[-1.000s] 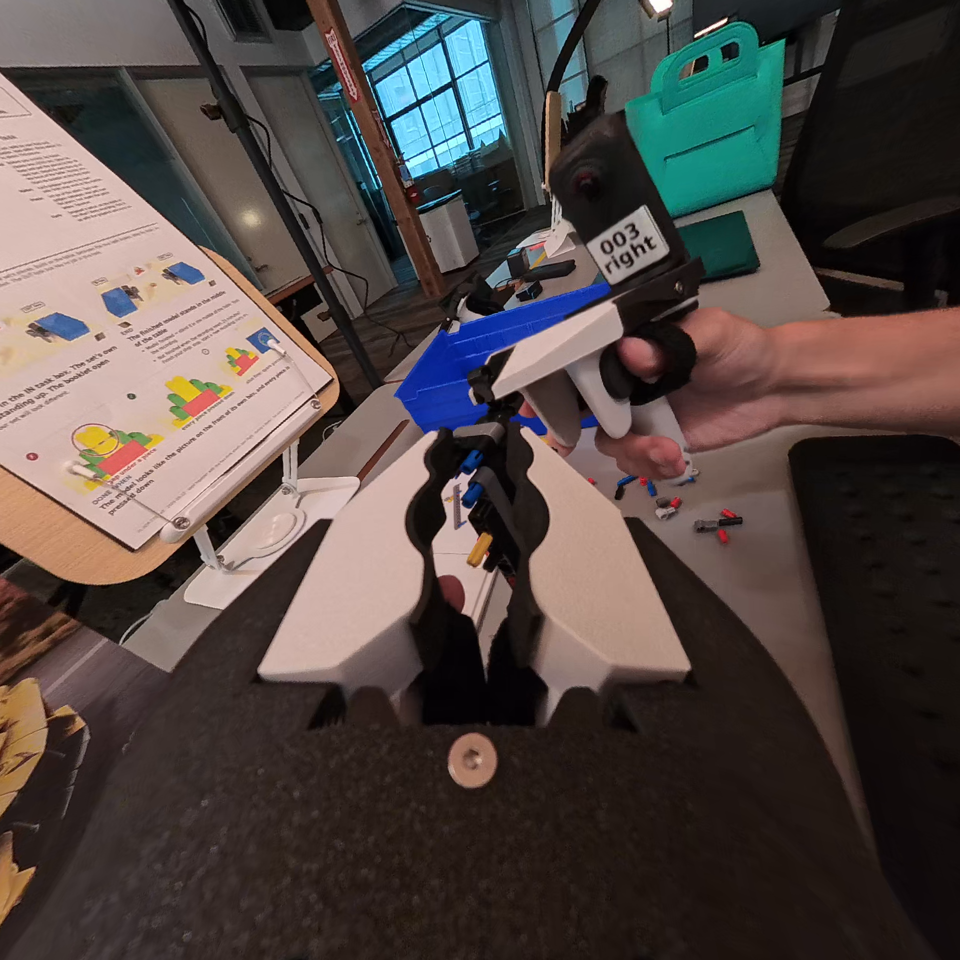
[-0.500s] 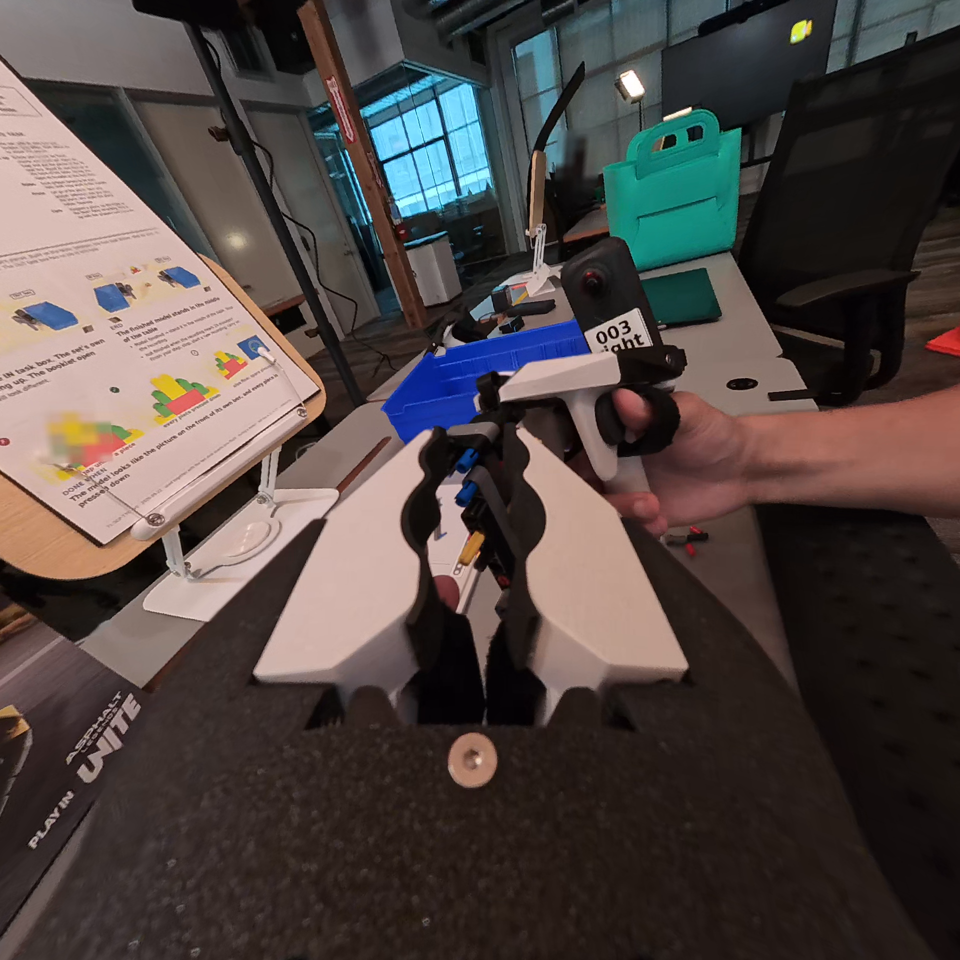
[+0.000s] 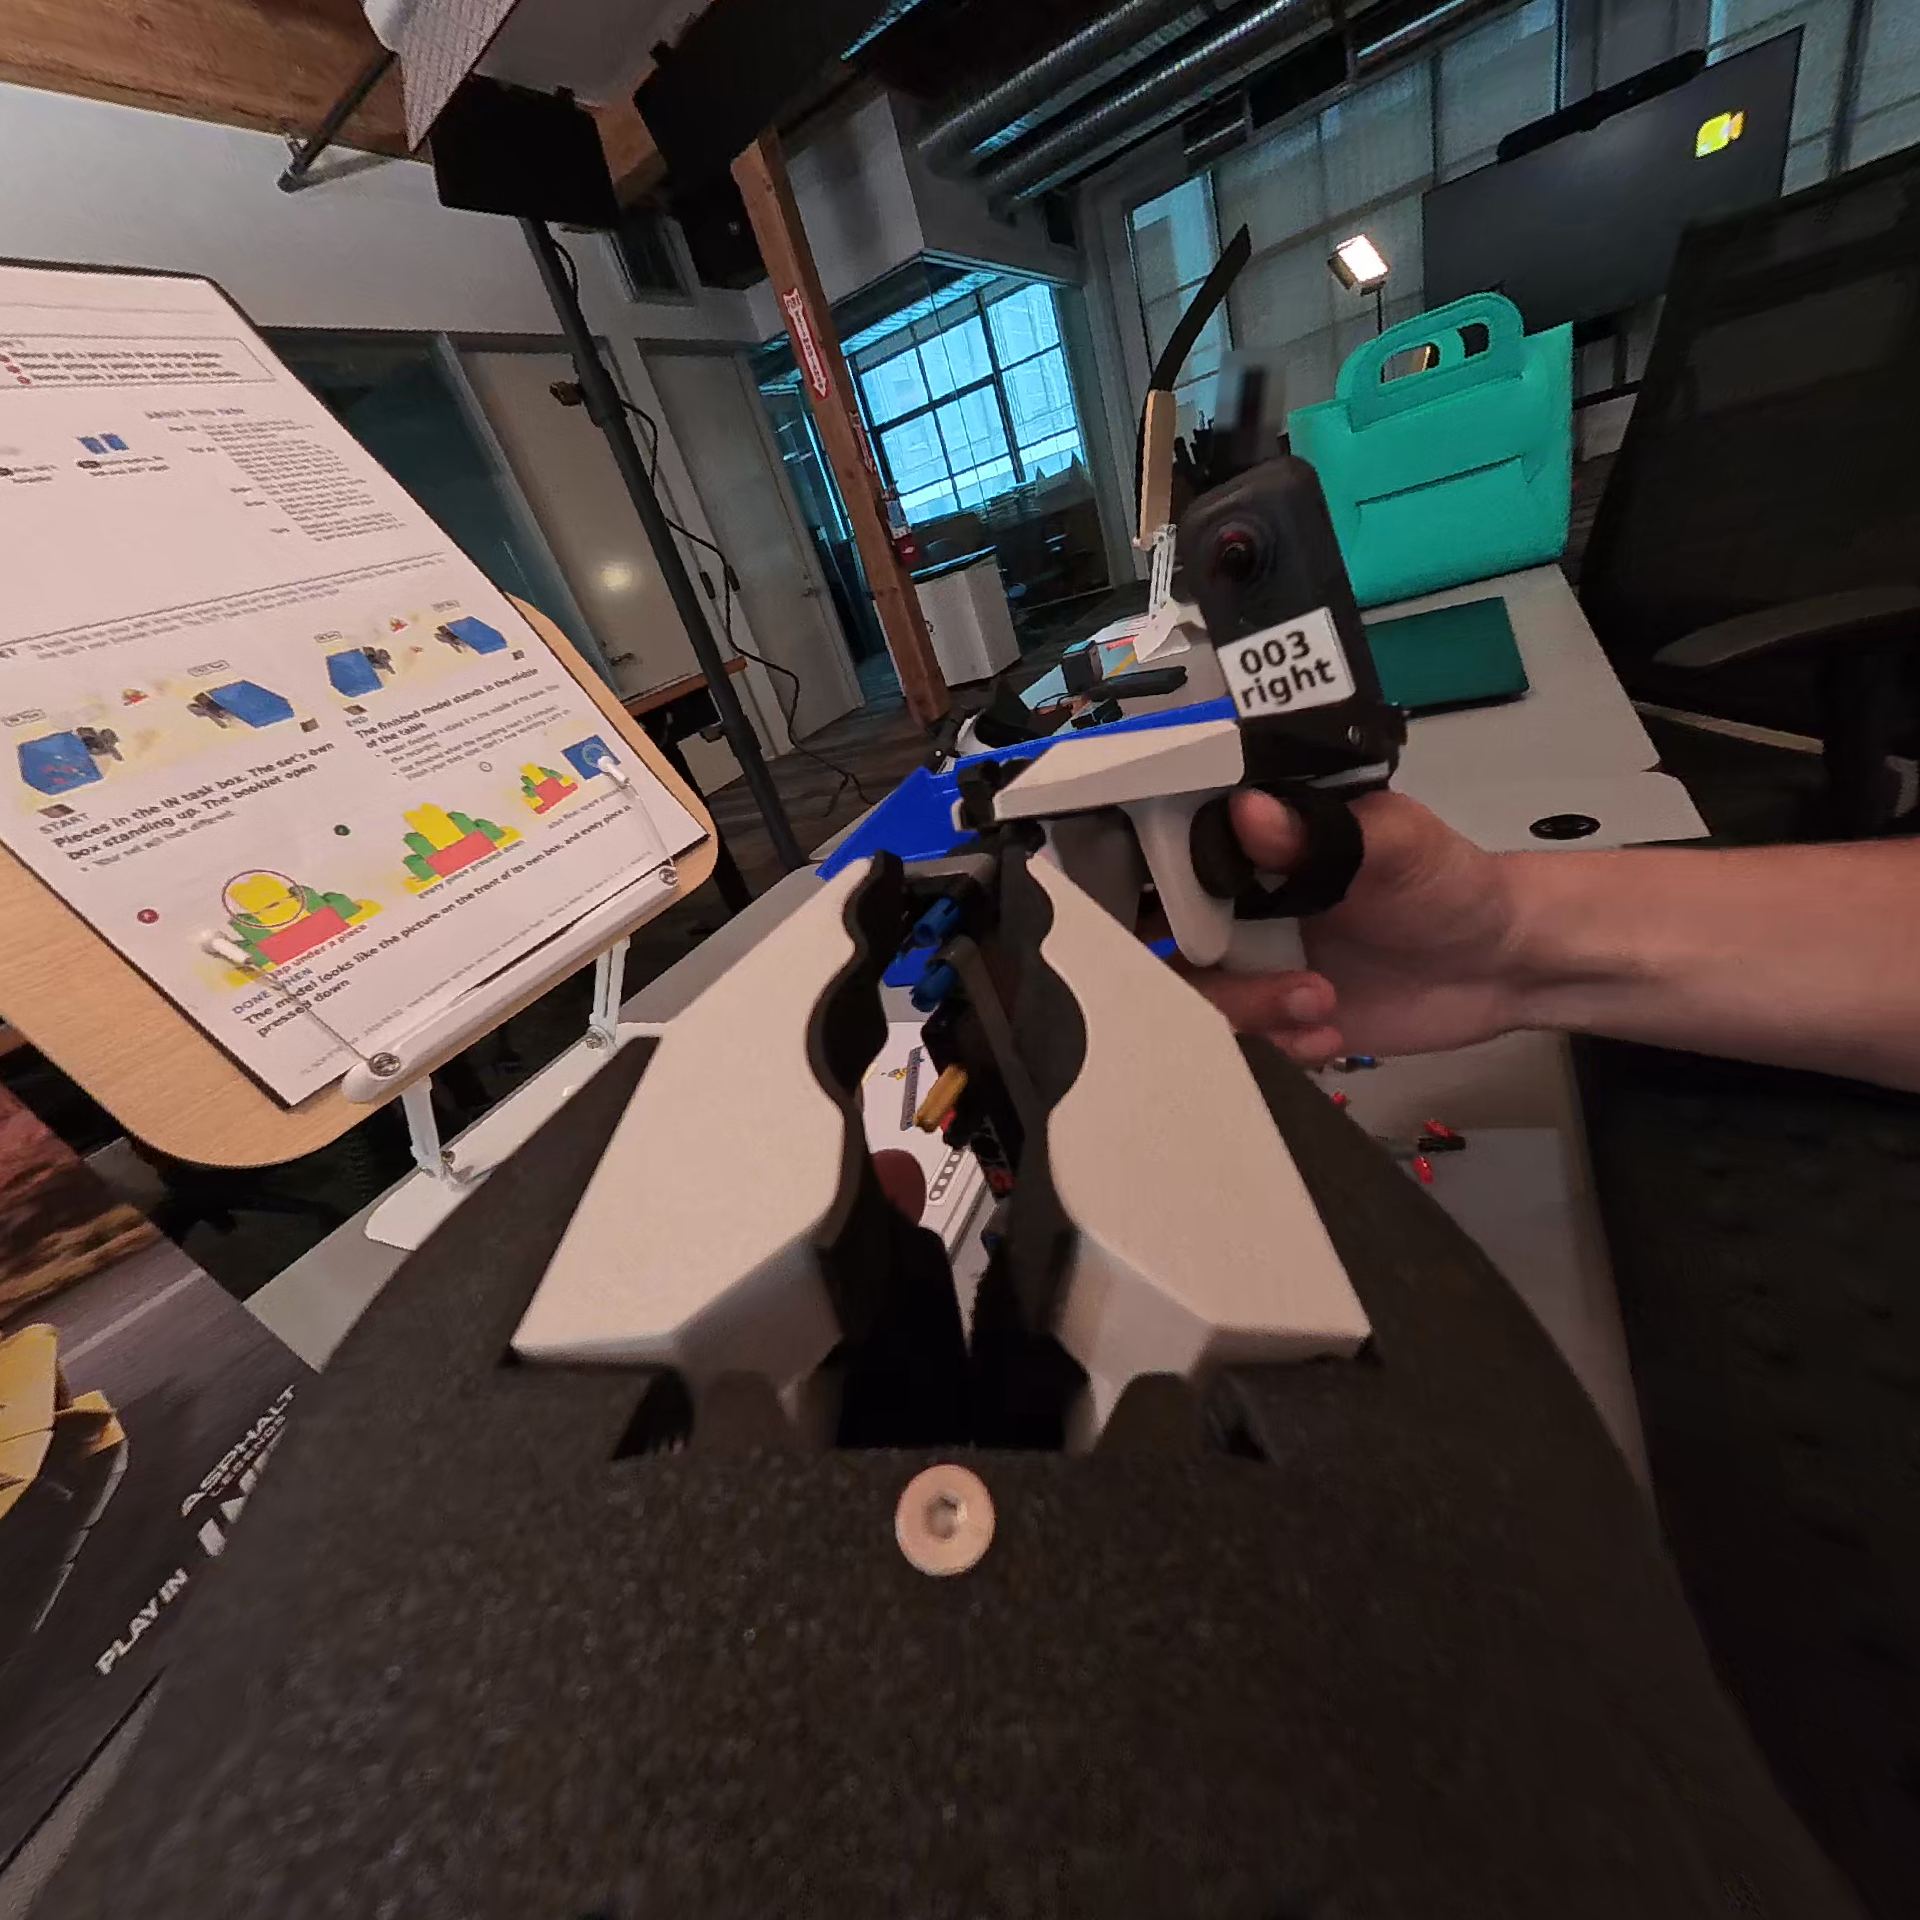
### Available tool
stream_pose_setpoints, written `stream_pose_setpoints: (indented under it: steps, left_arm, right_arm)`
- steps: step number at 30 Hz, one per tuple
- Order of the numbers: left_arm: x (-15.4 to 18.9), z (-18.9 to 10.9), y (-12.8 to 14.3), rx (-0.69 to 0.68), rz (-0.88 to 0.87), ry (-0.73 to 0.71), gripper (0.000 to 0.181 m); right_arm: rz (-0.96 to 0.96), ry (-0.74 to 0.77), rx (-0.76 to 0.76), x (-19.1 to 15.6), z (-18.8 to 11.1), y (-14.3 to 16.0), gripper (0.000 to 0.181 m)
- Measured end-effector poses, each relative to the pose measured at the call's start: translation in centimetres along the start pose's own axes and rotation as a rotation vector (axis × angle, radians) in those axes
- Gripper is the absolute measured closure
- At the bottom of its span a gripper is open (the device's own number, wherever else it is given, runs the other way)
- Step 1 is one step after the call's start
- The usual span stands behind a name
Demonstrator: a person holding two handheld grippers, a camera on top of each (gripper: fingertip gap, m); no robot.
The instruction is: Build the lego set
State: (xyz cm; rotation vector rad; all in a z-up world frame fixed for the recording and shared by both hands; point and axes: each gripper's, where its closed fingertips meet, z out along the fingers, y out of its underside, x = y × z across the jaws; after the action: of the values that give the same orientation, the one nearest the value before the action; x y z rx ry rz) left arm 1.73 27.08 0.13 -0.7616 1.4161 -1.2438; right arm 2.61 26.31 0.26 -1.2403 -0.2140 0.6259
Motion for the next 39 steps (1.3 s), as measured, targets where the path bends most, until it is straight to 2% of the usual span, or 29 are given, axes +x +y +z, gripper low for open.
stream_pose_setpoints:
  steps: [2,3,6,9,12,14,18,22,27,29,30,31,33,34,36,39]
  left_arm:
    - [-0.2,-0.1,0.0,0.005,-0.017,0.001,0.163]
    - [-0.3,-0.1,0.1,0.007,-0.028,0.003,0.164]
    - [-0.4,-0.1,0.1,0.013,-0.053,0.01,0.164]
    - [-0.4,-0.1,0.1,0.015,-0.061,0.014,0.164]
    - [-0.4,-0.1,0.1,0.014,-0.06,0.013,0.164]
    - [-0.5,-0.1,0.1,0.01,-0.054,0.01,0.164]
    - [-0.3,-0.1,0.1,0.008,-0.04,0.01,0.163]
    - [-0.2,-0.1,0.0,0.01,-0.03,0.013,0.164]
    - [-0.5,-0.2,0.1,0.012,-0.055,0.016,0.164]
    - [-0.5,-0.2,0.1,0.017,-0.065,0.025,0.166]
    - [-0.5,-0.2,0.1,0.019,-0.067,0.028,0.158]
    - [-0.5,-0.3,0.1,0.021,-0.067,0.031,0.166]
    - [-0.5,-0.3,0.1,0.023,-0.069,0.037,0.163]
    - [-0.5,-0.3,0.0,0.024,-0.071,0.042,0.164]
    - [-0.4,-0.3,0.0,0.027,-0.076,0.046,0.164]
    - [-0.8,-0.3,0.1,0.016,-0.065,0.022,0.164]
  right_arm:
    - [-0.026,0.056,-0.079,1.1,-0.9,0.3,0.175]
    - [-0.026,0.108,-0.179,2.1,-1.6,1.6,0.174]
    - [-0.074,0.252,-0.657,4.7,-5.9,8.7,0.174]
    - [-0.103,0.241,-1.009,3.6,-9.7,14.1,0.174]
    - [-0.058,0.18,-1.217,1.3,-11.8,16.6,0.174]
    - [-0.069,0.131,-1.314,0.0,-12.8,17.1,0.174]
    - [-0.178,0.116,-1.447,-0.3,-14.1,17.5,0.174]
    - [-0.185,0.111,-1.464,-0.4,-14.3,18.1,0.169]
    - [-0.145,0.089,-1.351,-0.8,-12.9,17.4,0.153]
    - [-0.157,0.091,-1.193,-0.7,-10.1,14.8,0.152]
    - [-0.164,0.097,-1.075,-0.7,-8.1,12.7,0.15]
    - [-0.17,0.123,-0.94,-0.3,-6.0,10.2,0.147]
    - [-0.147,0.179,-0.679,0.7,-2.9,5.6,0.144]
    - [-0.113,0.146,-0.588,0.4,-1.7,4.3,0.142]
    - [-0.114,0.109,-0.495,0.2,-0.1,3.5,0.147]
    - [-0.131,0.029,-0.406,-0.9,1.2,3.0,0.169]
